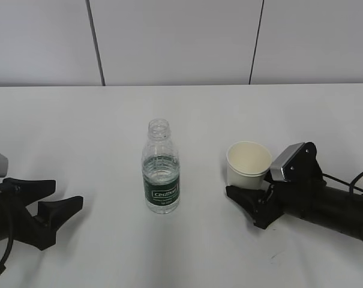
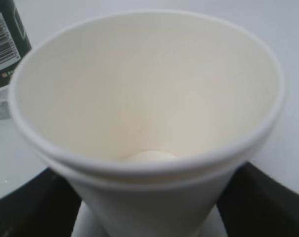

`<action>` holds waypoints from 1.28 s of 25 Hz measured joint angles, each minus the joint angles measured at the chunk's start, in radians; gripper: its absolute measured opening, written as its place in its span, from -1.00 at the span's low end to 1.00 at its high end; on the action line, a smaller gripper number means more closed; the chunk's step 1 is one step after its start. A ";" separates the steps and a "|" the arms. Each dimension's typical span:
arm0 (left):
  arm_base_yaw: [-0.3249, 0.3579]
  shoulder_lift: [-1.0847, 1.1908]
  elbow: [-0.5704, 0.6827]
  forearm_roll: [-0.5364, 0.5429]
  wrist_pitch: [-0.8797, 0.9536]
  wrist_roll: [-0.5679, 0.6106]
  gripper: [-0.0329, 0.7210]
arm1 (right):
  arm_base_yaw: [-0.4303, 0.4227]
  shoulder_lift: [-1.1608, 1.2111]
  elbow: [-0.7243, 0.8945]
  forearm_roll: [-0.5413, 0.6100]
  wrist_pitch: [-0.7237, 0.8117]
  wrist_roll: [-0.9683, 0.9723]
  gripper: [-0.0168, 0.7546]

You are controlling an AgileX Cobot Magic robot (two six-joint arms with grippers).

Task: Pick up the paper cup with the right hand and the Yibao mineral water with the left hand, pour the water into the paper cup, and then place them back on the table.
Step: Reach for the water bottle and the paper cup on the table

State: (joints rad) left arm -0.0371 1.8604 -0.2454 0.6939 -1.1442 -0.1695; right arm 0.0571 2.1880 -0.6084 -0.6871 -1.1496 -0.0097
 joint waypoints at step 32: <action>-0.233 0.144 -0.358 0.201 -0.001 -0.164 0.62 | 0.000 0.000 -0.002 -0.004 0.000 0.000 0.50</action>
State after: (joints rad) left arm -0.2705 2.0041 -0.6039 0.8946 -1.1447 -0.3331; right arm 0.0571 2.1880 -0.6106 -0.6915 -1.1496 -0.0093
